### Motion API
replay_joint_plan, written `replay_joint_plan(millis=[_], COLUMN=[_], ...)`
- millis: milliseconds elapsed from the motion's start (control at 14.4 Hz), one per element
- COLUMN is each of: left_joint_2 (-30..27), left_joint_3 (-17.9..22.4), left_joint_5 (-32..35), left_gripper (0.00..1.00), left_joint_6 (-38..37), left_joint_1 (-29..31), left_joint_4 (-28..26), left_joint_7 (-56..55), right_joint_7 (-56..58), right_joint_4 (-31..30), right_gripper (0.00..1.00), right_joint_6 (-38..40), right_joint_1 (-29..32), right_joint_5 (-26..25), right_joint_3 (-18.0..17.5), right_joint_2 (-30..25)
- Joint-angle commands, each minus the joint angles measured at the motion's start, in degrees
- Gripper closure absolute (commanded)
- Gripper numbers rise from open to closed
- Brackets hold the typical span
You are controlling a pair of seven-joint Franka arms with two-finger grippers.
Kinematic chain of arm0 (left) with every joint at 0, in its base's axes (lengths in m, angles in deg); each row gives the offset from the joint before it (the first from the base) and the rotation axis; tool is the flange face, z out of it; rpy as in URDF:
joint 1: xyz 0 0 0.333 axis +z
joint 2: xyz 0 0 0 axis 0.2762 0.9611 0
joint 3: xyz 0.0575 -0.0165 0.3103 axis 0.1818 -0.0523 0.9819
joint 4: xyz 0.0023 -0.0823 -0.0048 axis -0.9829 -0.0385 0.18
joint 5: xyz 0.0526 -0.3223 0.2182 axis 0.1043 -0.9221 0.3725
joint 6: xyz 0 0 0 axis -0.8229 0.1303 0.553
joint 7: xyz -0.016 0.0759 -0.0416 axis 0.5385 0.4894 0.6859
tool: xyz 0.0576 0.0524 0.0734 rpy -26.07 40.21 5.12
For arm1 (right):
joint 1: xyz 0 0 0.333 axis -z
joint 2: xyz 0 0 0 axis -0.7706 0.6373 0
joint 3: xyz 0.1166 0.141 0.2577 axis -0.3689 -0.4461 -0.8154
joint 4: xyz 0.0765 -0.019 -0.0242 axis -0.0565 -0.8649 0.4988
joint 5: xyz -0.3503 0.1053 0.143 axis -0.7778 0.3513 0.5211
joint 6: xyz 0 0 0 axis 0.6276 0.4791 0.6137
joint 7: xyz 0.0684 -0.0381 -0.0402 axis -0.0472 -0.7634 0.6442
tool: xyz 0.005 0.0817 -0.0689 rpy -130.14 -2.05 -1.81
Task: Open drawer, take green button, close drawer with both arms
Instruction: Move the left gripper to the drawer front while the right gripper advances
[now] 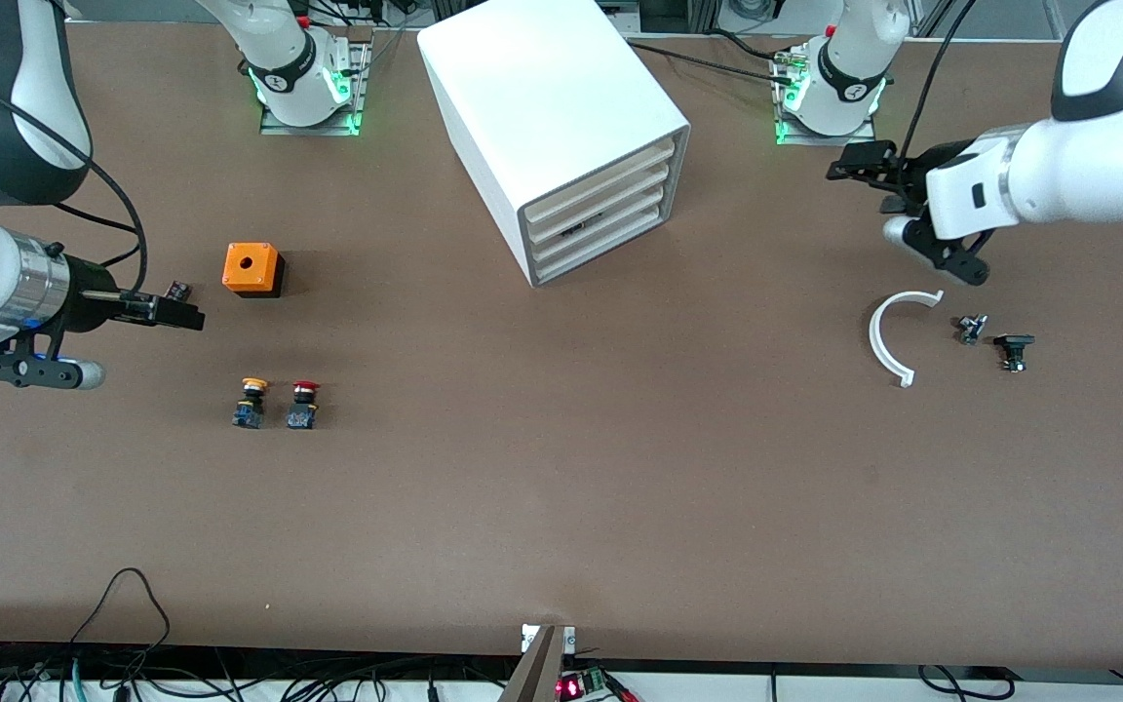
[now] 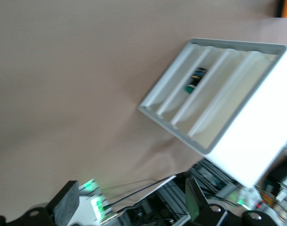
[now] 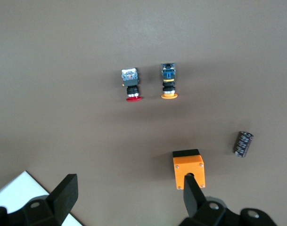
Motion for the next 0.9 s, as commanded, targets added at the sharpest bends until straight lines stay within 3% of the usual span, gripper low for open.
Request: replay_joint_plan(millis=[0, 208, 416, 624, 832], left_joint_2=[0.47, 2.57, 8.37, 13.12, 13.48], left_joint_3=[0.17, 0.17, 0.17, -0.01, -0.97], left_joint_5=[-9.11, -18.60, -25.91, -30.40, -35.41], left_gripper=[0.01, 0.01, 0.01, 0.01, 0.04], left_joint_6=[5.96, 9.86, 10.55, 13.36, 17.22], left_joint_1=[0.90, 0.20, 0.20, -1.46, -5.15], left_joint_4=[-7.75, -14.53, -15.78, -17.52, -23.05], left_joint_7=[8.51, 16.32, 27.22, 35.58, 37.80], right_joint_7=[-7.14, -12.94, -21.29, -27.80, -32.37], right_joint_4=[-0.30, 1.01, 6.28, 11.46, 15.52], right_gripper=[0.01, 0.01, 0.01, 0.01, 0.01], right_joint_6=[-2.92, -5.21, -4.60, -4.60, -5.21], right_joint_1=[-3.03, -5.84, -9.18, -11.73, -13.66], right_joint_5=[0.40, 0.57, 0.22, -0.92, -0.92], right_joint_3=[-0.14, -0.14, -0.05, -0.05, -0.05], right_joint_2=[1.01, 3.56, 7.95, 11.47, 13.50])
